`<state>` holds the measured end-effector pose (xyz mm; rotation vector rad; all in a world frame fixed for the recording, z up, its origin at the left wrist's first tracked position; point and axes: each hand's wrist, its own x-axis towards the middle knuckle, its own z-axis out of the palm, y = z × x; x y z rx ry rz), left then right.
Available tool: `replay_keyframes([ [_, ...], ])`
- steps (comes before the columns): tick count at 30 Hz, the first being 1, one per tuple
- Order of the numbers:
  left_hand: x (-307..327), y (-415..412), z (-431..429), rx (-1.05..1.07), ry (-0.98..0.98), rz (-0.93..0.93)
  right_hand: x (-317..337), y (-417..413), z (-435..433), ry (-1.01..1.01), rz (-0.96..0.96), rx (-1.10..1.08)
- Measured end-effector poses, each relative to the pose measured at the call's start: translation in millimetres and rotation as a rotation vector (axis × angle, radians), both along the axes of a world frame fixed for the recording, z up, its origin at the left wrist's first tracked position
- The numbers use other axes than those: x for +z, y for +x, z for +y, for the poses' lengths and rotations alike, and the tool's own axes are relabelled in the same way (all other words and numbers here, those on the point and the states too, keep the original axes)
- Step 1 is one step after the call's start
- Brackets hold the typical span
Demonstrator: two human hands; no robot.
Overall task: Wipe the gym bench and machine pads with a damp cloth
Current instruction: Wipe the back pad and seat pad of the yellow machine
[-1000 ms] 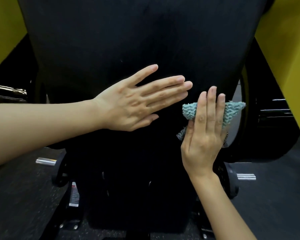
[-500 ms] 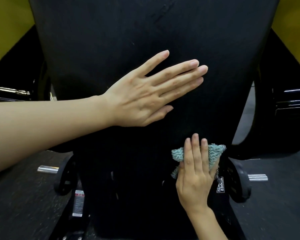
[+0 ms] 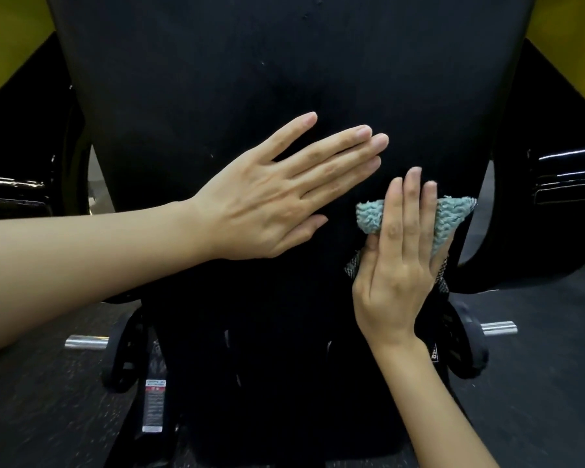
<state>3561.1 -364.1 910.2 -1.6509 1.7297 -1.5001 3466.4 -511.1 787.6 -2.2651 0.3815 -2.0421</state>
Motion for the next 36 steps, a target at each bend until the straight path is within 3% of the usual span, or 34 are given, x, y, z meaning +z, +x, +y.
replay_keyframes([
  [10,-20,6,14,0.021,0.0,0.006,-100,-1,33,-0.031,0.169,-0.002],
  [17,-28,8,17,0.019,-0.027,0.004,-91,3,33,-0.021,0.147,0.024],
  [27,-40,11,21,0.007,-0.104,0.008,-3,13,22,-0.106,0.043,0.011],
  [36,-42,19,38,-0.01,-0.054,-0.019,-94,12,58,-0.122,0.204,0.039],
])
